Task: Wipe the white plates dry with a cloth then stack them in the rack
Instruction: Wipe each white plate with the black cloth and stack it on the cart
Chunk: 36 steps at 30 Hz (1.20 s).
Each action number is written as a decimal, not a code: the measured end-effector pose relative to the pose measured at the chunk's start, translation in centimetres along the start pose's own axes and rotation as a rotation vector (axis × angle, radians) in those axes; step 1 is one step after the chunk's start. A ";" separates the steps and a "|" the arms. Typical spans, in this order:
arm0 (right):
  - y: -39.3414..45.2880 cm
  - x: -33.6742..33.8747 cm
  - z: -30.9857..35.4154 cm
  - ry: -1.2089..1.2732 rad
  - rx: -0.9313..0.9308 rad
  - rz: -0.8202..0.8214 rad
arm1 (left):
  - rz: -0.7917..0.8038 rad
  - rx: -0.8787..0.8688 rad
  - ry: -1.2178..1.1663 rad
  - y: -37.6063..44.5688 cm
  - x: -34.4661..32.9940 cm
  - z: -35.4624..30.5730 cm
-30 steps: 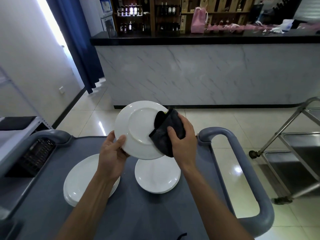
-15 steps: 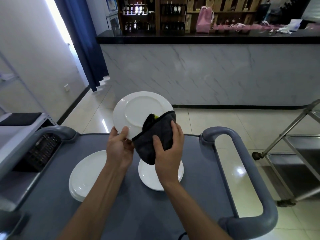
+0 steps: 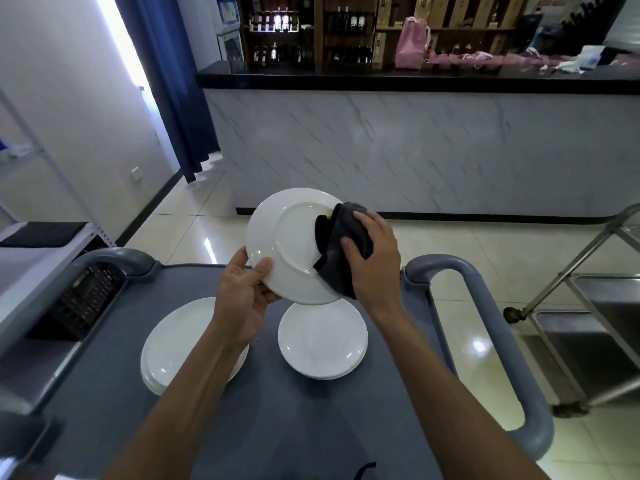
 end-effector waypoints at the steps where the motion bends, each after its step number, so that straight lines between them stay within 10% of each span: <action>1: 0.4 0.0 0.1 -0.040 0.020 0.022 | 0.011 -0.001 0.027 0.0 0.0 -0.1; 20: 0.7 -2.7 4.5 -0.203 0.406 0.441 | 0.165 0.077 0.166 -1.3 0.5 1.0; 36: -6.3 -2.2 0.8 -0.232 0.377 0.387 | -0.008 0.062 0.066 -0.6 2.5 1.4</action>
Point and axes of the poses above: each hand's wrist, its own y-axis towards the middle knuckle, its own x-axis out of the back of the hand, z = x × y, the point moved 4 cm from there along y, towards the middle knuckle, and after that the axes turned 1 degree about -z, right-handed, at the moved point
